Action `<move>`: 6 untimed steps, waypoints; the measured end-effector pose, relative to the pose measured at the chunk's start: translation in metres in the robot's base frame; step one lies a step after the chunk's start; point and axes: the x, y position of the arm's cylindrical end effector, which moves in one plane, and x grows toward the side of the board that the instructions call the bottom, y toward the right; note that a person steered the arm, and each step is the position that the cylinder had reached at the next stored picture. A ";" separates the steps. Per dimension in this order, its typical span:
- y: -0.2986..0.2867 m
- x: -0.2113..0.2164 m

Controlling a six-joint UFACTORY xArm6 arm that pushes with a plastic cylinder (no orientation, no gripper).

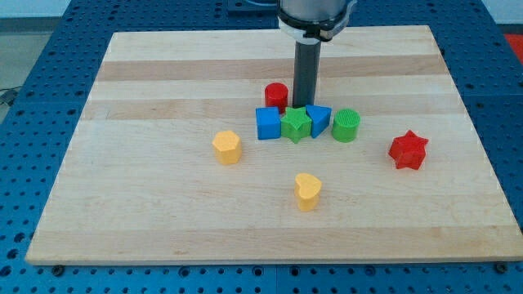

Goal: Slide the red circle to the top of the hexagon

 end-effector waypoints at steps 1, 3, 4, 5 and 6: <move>0.001 0.000; 0.010 -0.006; -0.010 -0.020; -0.040 -0.030; -0.068 -0.031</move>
